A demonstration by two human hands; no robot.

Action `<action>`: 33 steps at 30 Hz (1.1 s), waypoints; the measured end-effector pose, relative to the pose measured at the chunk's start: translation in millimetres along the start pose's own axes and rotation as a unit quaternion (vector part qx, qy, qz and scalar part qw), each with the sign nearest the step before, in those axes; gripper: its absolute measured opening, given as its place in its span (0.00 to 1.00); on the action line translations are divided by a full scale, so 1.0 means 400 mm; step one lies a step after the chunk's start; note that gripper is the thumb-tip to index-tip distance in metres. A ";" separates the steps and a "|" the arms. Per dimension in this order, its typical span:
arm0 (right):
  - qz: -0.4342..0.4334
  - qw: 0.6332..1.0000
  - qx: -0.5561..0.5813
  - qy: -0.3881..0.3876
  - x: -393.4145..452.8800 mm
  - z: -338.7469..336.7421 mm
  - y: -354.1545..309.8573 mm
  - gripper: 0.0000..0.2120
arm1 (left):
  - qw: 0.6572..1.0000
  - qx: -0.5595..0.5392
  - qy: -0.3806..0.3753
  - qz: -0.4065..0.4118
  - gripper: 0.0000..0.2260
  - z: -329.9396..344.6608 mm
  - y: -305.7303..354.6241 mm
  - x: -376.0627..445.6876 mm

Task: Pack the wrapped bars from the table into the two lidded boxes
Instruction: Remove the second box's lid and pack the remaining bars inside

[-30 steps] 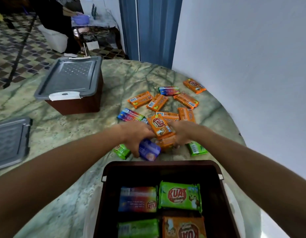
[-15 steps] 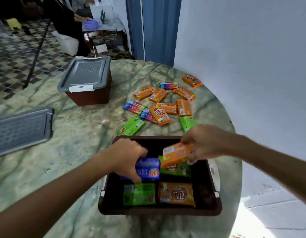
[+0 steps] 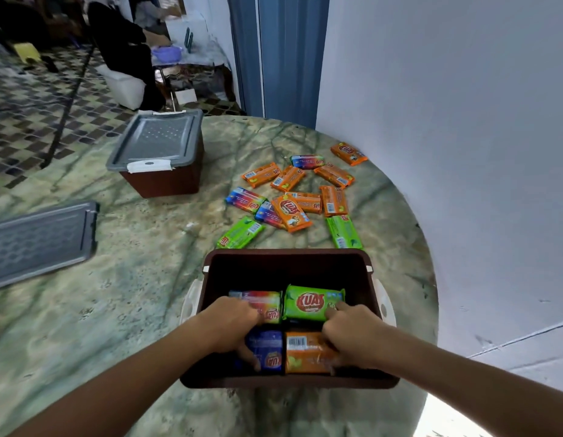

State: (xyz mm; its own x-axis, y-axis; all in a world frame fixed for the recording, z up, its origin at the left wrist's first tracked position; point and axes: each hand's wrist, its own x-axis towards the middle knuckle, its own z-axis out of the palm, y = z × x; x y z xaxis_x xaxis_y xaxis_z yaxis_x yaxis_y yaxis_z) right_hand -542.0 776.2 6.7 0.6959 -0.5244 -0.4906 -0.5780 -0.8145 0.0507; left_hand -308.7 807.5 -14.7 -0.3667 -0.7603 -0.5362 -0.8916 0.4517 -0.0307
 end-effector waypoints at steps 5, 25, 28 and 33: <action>0.002 0.997 0.078 0.024 0.017 -0.025 0.009 0.16 | 0.992 -0.059 0.108 0.025 0.20 -0.043 -0.018 -0.012; 0.208 0.901 0.322 0.206 0.449 -0.224 0.310 0.12 | 0.943 -0.195 0.158 -0.218 0.27 -0.170 -0.385 0.268; 0.246 0.905 0.293 0.186 0.547 -0.193 0.319 0.20 | 0.948 -0.163 0.102 -0.254 0.32 -0.136 -0.381 0.330; 0.270 0.920 0.224 0.176 0.631 -0.139 0.278 0.30 | 0.939 -0.161 0.086 -0.291 0.32 -0.098 -0.377 0.376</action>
State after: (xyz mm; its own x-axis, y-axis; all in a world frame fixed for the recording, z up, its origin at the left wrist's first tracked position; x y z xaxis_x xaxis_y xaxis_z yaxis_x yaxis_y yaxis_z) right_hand -406.7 539.6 -63.0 0.3045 -0.9347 -0.1834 -0.9429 -0.2686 -0.1967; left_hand -239.9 606.9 -57.8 0.1954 -0.9113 -0.3624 -0.9782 -0.2075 -0.0057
